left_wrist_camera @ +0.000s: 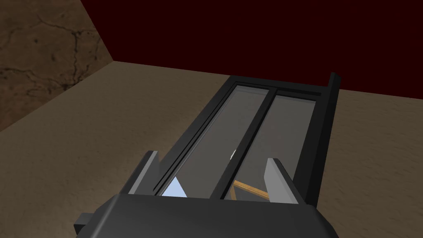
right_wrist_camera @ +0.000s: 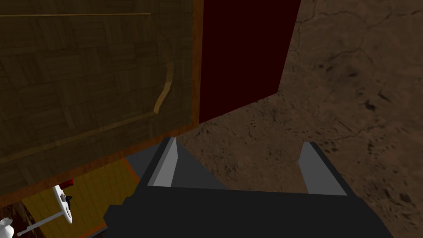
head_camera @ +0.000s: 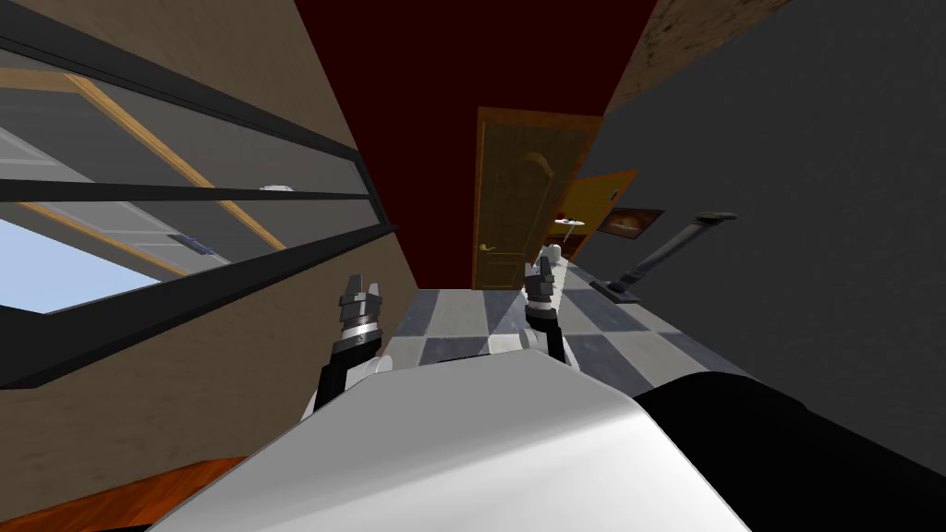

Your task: Pull the door open

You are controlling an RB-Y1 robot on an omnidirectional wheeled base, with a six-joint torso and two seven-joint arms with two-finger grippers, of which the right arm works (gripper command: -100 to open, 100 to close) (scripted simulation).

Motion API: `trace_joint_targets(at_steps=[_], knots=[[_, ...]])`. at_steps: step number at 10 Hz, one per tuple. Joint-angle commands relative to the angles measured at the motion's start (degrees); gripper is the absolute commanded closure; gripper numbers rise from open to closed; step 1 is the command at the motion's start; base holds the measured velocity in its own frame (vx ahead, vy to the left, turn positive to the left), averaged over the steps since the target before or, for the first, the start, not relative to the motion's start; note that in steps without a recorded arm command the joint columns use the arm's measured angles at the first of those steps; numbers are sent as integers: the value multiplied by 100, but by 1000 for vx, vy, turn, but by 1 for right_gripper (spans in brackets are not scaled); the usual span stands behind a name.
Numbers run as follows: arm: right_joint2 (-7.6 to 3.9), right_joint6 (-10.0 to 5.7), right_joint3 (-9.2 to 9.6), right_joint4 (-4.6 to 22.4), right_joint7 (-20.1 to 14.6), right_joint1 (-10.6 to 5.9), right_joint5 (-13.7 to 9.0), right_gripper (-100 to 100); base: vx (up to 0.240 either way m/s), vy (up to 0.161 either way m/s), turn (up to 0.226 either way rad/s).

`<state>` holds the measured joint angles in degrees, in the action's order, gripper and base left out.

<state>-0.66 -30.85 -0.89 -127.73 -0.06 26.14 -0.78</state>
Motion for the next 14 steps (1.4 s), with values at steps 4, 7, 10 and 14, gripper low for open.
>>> trace_joint_targets(at_steps=[4, 7, 10, 14], knots=[[-114, -27, -29, 346, -23, -56, -40, -100, 146, 3, 17], [-209, -53, -57, 671, -45, -108, -77, -100, 181, -5, 23], [-317, -85, -91, 1075, -73, -174, -123, -100, 133, 1, 24], [-433, -121, -130, 1543, -104, -249, -176, -100, 139, 5, 24]])
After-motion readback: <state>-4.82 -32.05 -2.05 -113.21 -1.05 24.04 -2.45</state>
